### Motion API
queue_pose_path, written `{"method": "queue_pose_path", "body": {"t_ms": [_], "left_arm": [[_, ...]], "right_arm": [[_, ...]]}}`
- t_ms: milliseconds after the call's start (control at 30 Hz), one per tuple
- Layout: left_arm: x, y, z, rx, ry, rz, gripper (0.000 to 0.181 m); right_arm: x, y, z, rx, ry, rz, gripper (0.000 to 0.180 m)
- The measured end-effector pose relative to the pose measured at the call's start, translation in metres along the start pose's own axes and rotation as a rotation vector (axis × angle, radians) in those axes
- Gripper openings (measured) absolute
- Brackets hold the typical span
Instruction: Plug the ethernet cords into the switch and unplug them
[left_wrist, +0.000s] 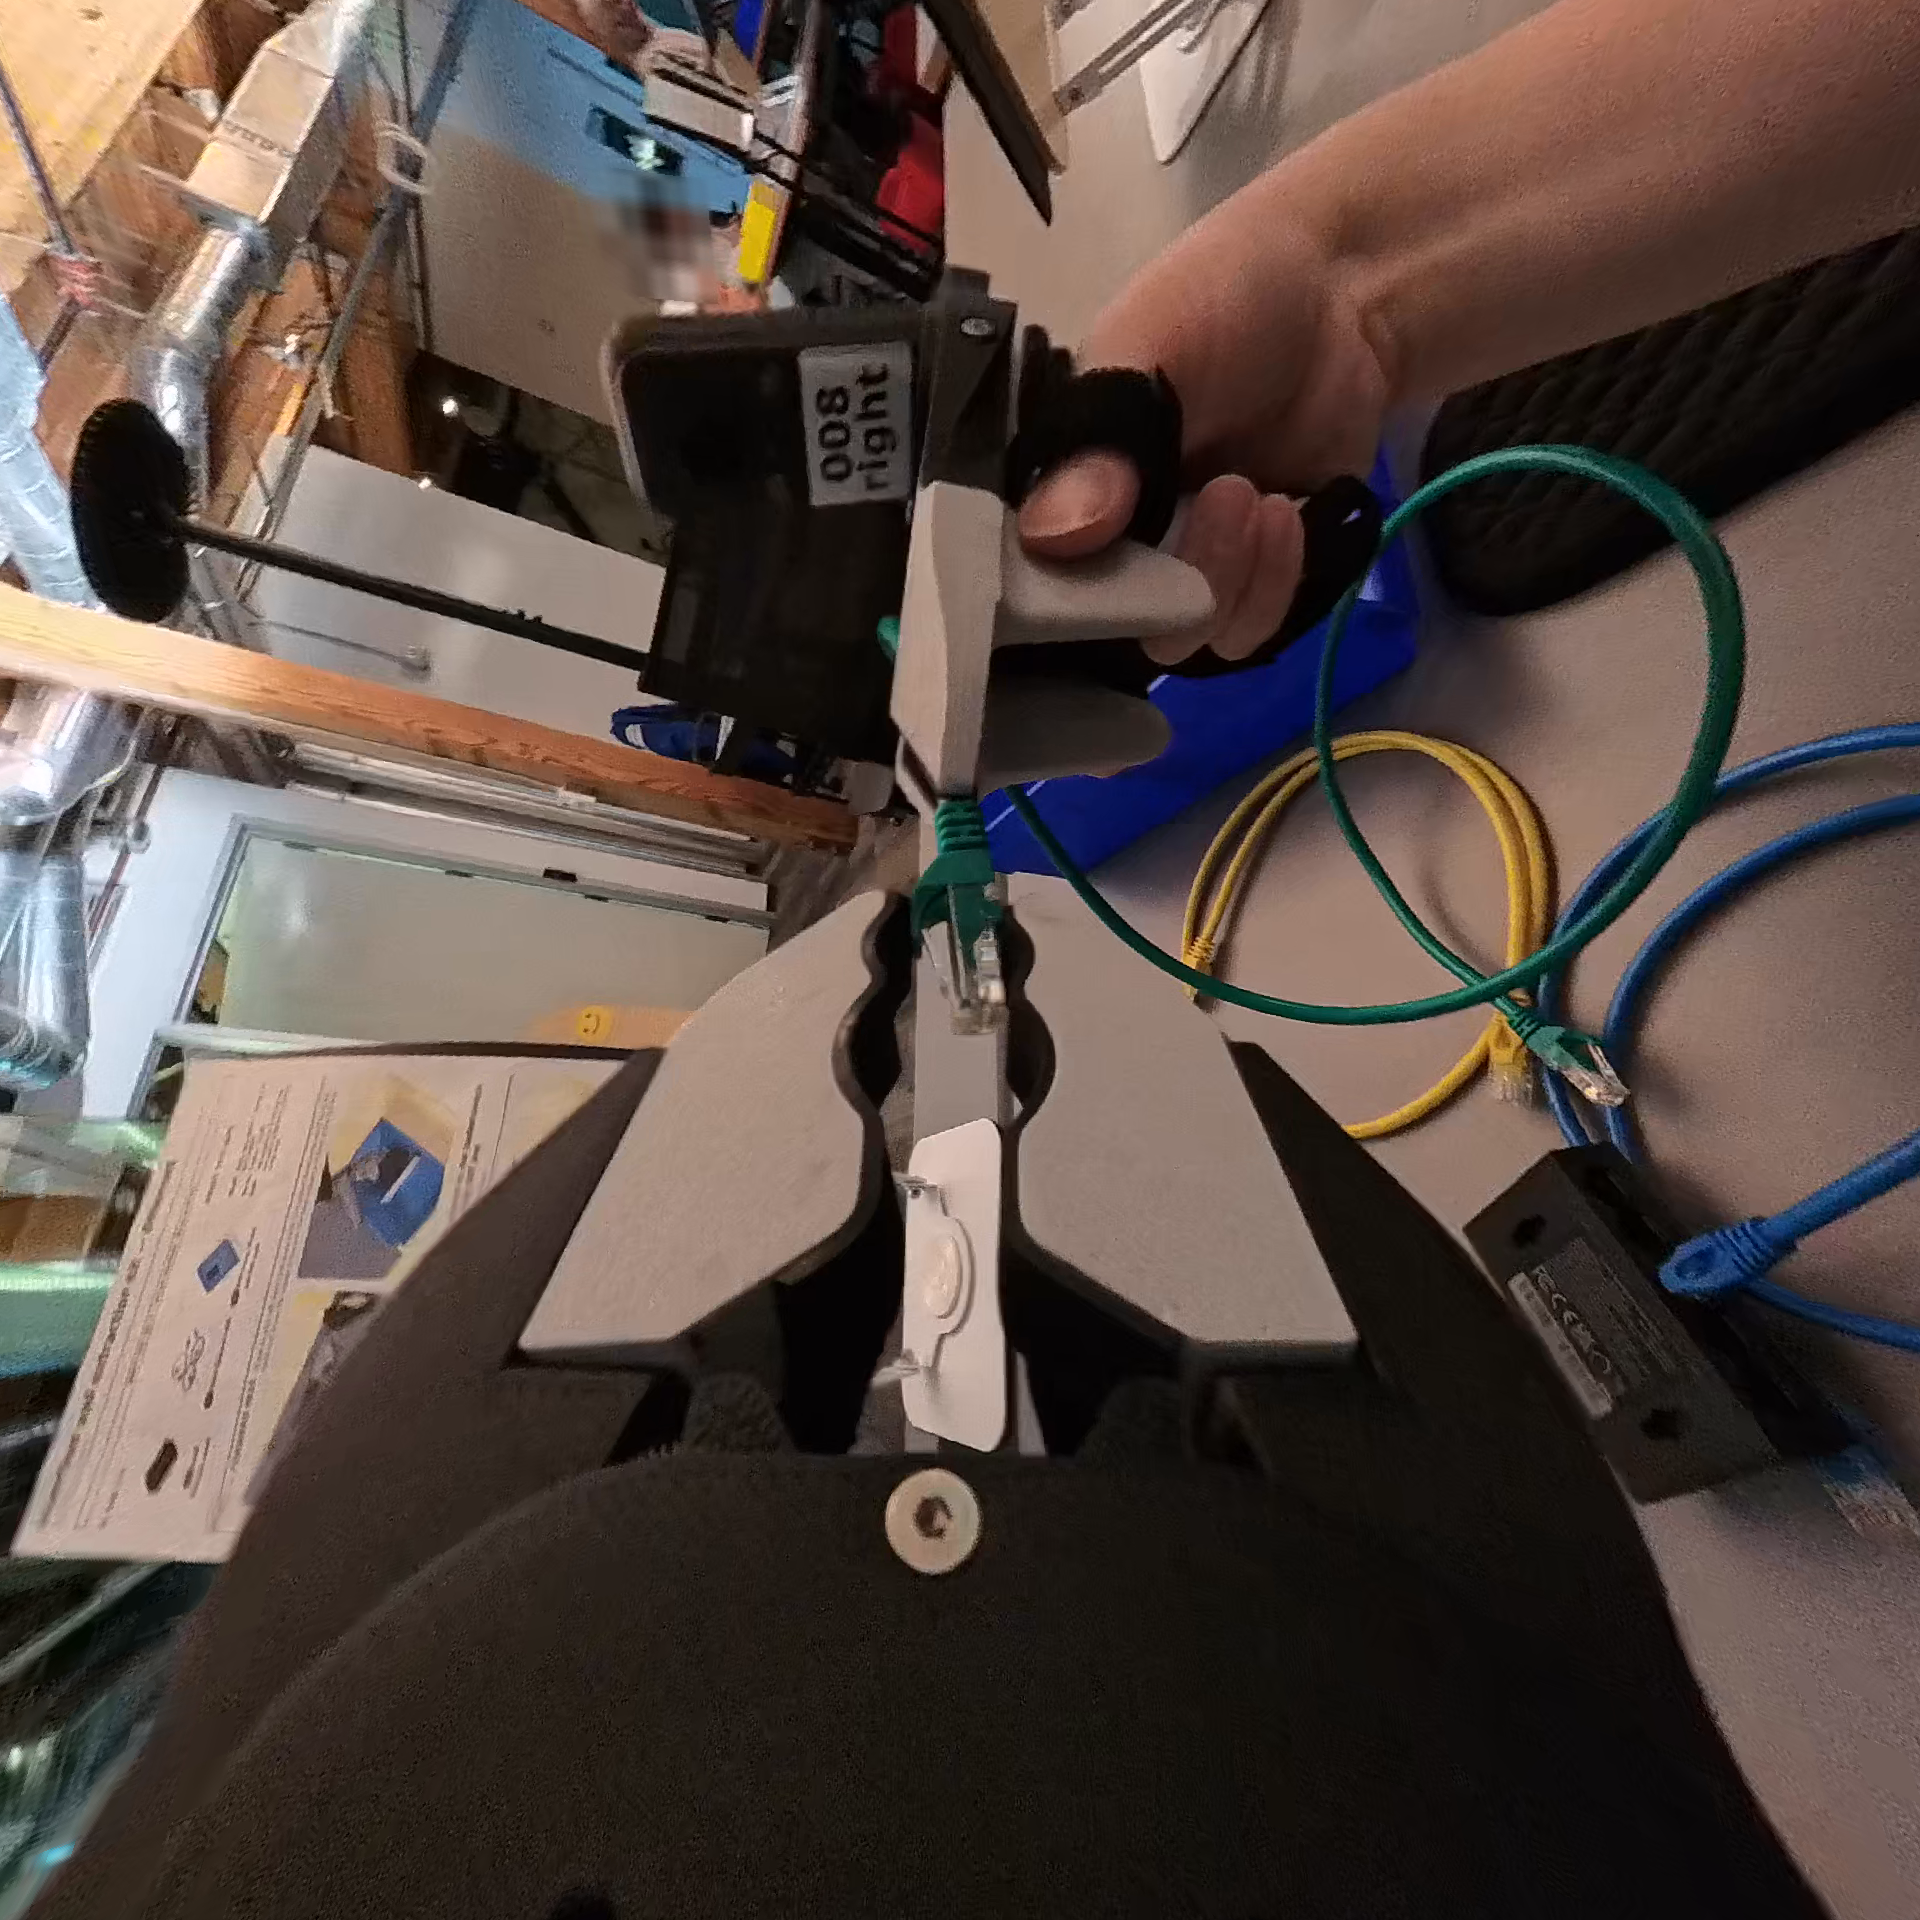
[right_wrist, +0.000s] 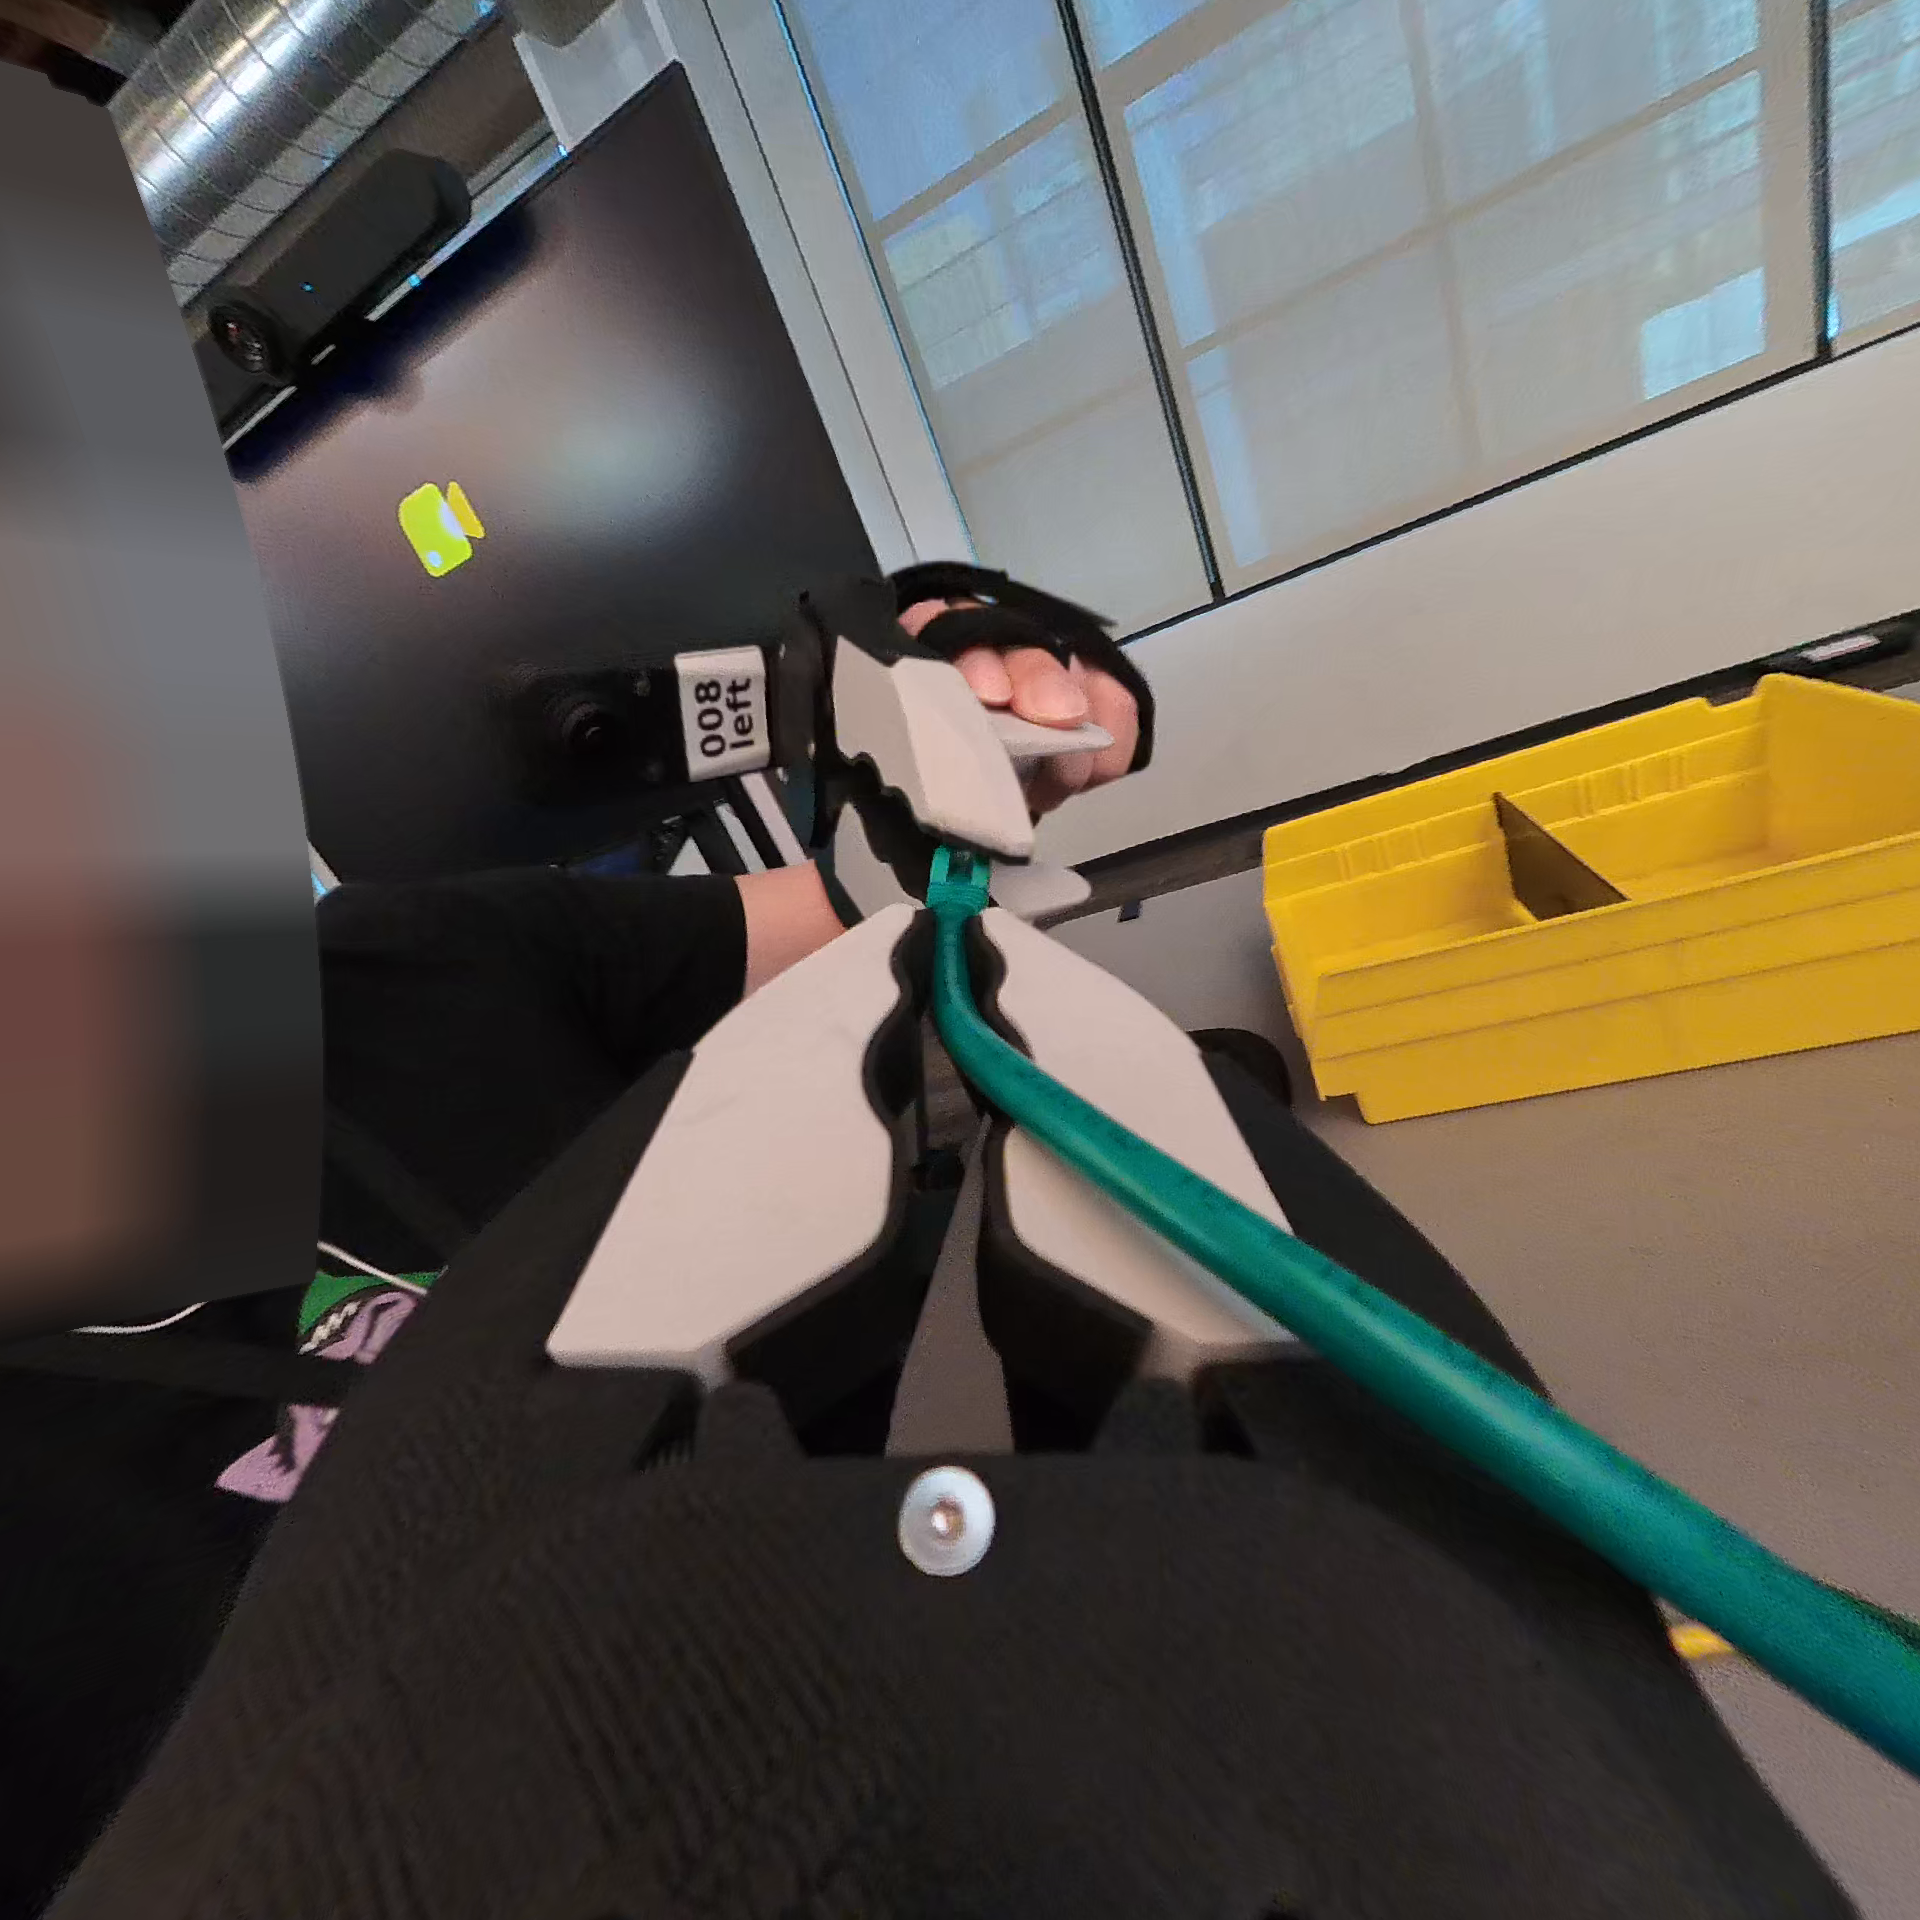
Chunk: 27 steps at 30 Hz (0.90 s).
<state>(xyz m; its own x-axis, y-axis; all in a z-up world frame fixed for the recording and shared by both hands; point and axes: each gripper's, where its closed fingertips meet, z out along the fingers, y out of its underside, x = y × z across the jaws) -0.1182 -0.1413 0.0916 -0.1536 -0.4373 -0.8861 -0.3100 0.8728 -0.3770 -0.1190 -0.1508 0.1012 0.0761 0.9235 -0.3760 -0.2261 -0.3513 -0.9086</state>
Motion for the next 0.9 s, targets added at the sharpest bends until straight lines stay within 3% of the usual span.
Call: {"method": "queue_pose_path", "body": {"t_ms": [67,133,233,400,700,800,900], "left_arm": [[0.0,0.01,0.0,-0.024,-0.027,-0.098,0.043],[0.006,0.025,-0.007,-0.051,-0.012,-0.274,0.058],[0.025,0.056,-0.027,-0.094,-0.032,-0.543,0.057],[0.114,0.12,-0.037,-0.376,0.091,-0.818,0.06],[0.188,0.139,-0.018,-0.392,0.218,-0.609,0.073],[0.201,0.144,-0.009,-0.379,0.224,-0.53,0.071],[0.203,0.149,0.001,-0.362,0.241,-0.525,0.058]], "right_arm": [[0.005,0.001,-0.004,0.005,0.034,-0.016,0.006],[0.009,0.003,-0.01,0.004,0.088,-0.04,0.006],[0.01,0.005,-0.021,-0.01,0.19,-0.109,0.006],[0.001,0.009,-0.033,-0.061,0.364,-0.276,0.006],[-0.011,0.026,-0.033,-0.091,0.446,-0.343,0.006],[-0.012,0.028,-0.038,-0.085,0.454,-0.327,0.006],[-0.014,0.027,-0.041,-0.061,0.438,-0.309,0.006]]}}
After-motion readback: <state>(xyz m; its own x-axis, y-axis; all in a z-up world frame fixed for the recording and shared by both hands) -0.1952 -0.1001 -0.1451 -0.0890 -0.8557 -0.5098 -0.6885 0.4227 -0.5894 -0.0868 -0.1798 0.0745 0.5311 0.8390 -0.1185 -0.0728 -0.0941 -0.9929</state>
